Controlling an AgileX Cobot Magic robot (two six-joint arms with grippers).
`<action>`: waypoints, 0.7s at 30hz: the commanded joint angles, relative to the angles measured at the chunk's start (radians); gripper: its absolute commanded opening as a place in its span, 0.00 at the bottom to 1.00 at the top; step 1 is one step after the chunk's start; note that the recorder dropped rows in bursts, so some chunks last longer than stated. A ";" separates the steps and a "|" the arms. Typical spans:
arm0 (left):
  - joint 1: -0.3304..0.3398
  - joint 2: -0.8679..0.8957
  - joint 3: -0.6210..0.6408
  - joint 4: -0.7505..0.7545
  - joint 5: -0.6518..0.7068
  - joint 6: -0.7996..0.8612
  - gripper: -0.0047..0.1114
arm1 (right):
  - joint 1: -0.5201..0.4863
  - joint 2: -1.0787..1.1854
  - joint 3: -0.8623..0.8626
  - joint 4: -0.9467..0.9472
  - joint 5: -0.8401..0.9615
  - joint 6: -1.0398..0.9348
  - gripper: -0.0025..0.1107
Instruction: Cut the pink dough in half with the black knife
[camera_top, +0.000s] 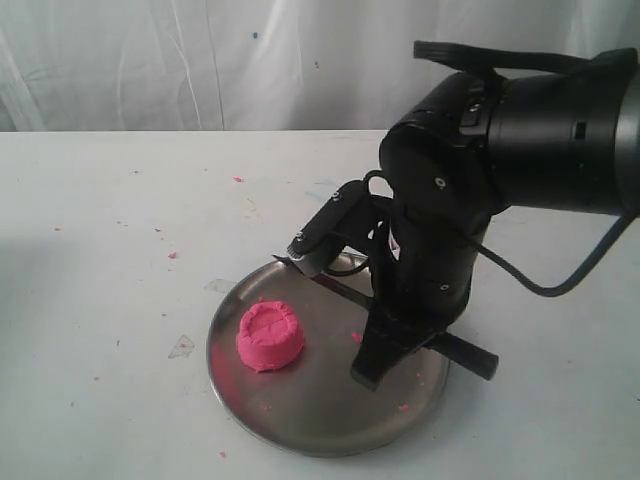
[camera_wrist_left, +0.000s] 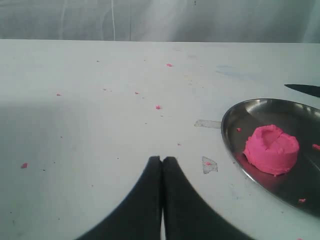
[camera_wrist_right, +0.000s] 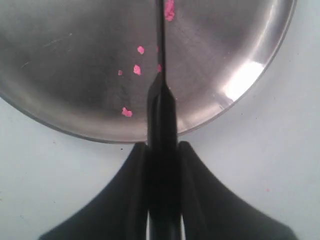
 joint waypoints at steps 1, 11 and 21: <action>-0.004 -0.005 0.005 -0.004 0.001 0.000 0.04 | 0.008 -0.008 -0.010 -0.012 -0.012 0.030 0.02; -0.004 -0.005 0.005 -0.004 0.001 0.000 0.04 | 0.008 -0.008 -0.010 0.043 -0.077 0.047 0.02; -0.004 -0.005 0.005 0.012 -0.302 -0.382 0.04 | 0.055 0.047 -0.011 0.057 -0.068 0.041 0.02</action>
